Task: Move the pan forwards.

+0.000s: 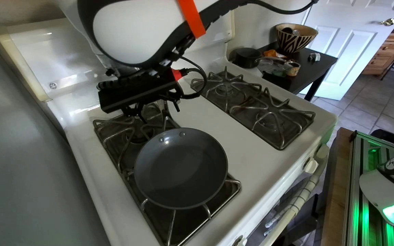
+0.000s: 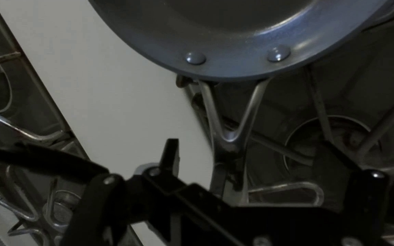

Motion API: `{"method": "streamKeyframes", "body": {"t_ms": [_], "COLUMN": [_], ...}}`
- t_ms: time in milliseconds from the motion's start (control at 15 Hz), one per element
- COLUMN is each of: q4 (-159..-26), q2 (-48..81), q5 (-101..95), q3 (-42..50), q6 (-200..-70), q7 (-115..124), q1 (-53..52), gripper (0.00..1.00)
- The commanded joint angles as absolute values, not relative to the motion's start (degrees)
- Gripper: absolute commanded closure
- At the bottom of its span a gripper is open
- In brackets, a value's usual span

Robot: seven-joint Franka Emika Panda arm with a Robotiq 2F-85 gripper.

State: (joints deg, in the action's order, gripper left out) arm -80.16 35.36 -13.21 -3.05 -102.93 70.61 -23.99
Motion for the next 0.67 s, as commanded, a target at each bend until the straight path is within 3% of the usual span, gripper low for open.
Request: {"method": "streamKeyframes", "body": {"t_ms": [0,600], "q4": [-84.72,-93.51], "q2": [29.72,14.71], "q5": [-12.56,-11.16], "q3": [-3.79,-4.99], "q6": [-106.06,-107.74], "q7": [68.69,62.37], "q1": [-22.74,-19.63], "gripper": [0.00,0.00]}}
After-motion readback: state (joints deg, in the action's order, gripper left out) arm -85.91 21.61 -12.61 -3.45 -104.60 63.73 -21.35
